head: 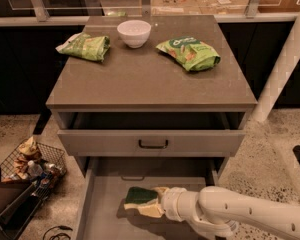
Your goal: Place sponge into middle drawer
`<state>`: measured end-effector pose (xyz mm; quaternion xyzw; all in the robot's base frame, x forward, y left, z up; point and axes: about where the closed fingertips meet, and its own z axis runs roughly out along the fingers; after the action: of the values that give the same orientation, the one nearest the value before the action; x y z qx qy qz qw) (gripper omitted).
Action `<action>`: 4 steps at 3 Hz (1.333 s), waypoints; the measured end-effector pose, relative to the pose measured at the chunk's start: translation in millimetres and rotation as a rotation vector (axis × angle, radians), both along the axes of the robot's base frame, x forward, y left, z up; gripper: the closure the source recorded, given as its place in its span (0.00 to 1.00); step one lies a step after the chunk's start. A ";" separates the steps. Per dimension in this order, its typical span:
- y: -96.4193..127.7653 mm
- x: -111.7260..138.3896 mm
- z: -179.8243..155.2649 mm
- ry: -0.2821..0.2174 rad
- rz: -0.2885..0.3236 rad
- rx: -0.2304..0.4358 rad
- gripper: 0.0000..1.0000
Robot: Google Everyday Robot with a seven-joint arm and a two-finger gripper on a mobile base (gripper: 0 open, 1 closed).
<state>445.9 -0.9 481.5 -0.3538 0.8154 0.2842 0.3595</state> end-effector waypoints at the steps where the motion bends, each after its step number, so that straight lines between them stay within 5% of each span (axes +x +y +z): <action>1: -0.3 8.0 -13.5 -0.016 0.029 -0.014 1.00; 2: -8.9 20.4 -45.2 -0.037 0.088 0.006 1.00; 4: -9.3 21.2 -108.7 -0.005 0.205 0.088 1.00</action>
Offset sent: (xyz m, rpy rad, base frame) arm 0.0391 -0.0144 -0.1033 0.1034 -0.0368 0.1920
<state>467.0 -10.2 372.7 -0.4198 0.7609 0.3540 0.3456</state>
